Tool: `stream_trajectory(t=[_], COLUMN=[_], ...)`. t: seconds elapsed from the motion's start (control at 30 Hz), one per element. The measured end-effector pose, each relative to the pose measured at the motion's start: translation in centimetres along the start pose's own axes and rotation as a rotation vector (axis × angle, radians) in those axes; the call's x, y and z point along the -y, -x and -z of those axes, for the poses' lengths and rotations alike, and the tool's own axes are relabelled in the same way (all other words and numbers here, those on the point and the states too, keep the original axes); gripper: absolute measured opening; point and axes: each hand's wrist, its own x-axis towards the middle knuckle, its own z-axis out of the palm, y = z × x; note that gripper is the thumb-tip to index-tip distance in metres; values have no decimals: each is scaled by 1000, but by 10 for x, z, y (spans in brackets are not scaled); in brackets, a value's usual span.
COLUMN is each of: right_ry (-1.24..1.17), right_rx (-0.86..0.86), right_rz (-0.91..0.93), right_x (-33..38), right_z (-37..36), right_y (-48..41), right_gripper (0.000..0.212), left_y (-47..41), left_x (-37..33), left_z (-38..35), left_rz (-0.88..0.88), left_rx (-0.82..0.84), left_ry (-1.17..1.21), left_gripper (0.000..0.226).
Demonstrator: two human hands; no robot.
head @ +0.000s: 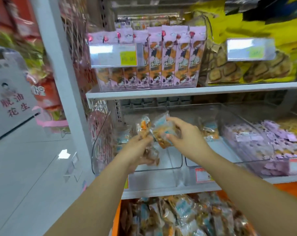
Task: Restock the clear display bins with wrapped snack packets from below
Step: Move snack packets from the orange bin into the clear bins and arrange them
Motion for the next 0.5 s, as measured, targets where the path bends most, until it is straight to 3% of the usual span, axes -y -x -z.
stream_trajectory(t=[0.17, 0.3, 0.5], right_ry=[130, 212, -44], right_rx=[55, -14, -234], right_rz=[-8, -13, -11], right_x=[-10, -16, -19], right_z=[-15, -21, -14], right_y=[-30, -35, -24], right_gripper=[42, 41, 37], left_y=[-39, -57, -50], left_x=[11, 11, 0], left_z=[-3, -1, 14], left_rz=[200, 255, 228], left_rx=[41, 70, 137], left_ry=[38, 87, 37], left_gripper=[14, 27, 42])
